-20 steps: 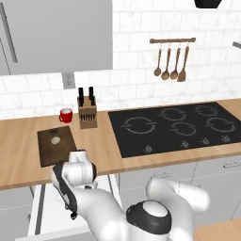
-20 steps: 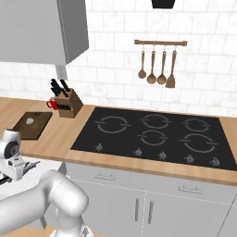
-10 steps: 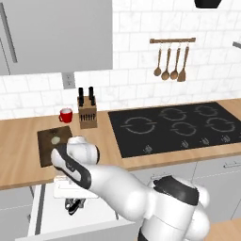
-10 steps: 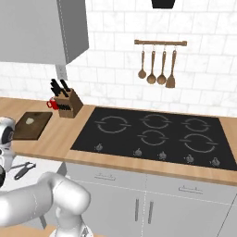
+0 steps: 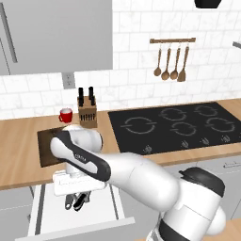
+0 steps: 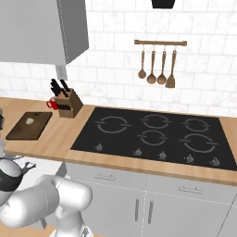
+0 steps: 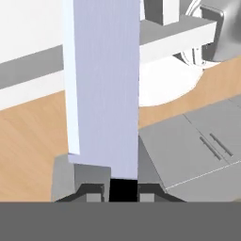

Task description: Place the appropriate cutting tool for cutting the garlic skin on the cutting board.

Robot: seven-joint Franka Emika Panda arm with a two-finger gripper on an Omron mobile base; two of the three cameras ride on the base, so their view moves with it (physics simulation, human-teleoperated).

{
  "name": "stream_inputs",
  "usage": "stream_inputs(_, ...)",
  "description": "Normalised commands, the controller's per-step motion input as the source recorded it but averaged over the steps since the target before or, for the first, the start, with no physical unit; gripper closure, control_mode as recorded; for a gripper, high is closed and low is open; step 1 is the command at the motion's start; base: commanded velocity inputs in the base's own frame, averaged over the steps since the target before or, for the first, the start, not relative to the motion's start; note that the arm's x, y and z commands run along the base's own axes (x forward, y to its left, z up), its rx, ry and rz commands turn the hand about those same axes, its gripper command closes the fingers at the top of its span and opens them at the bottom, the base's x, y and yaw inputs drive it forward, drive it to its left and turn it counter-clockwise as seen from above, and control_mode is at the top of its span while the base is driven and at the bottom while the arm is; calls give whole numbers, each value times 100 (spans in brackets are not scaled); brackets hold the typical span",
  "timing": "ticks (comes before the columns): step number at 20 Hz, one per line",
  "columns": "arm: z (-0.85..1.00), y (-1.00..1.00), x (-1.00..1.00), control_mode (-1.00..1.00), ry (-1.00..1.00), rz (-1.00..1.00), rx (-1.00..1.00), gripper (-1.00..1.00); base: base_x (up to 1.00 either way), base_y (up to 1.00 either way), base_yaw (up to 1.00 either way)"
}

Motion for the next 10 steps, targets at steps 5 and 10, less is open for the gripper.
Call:
stream_inputs(5, 32, -30, 6, -100, -13, 8, -13, 100, 0, 0, 0)
stream_inputs(10, 1, -6, 38, -100, -20, 20, -3, 100, 0, 0, 0)
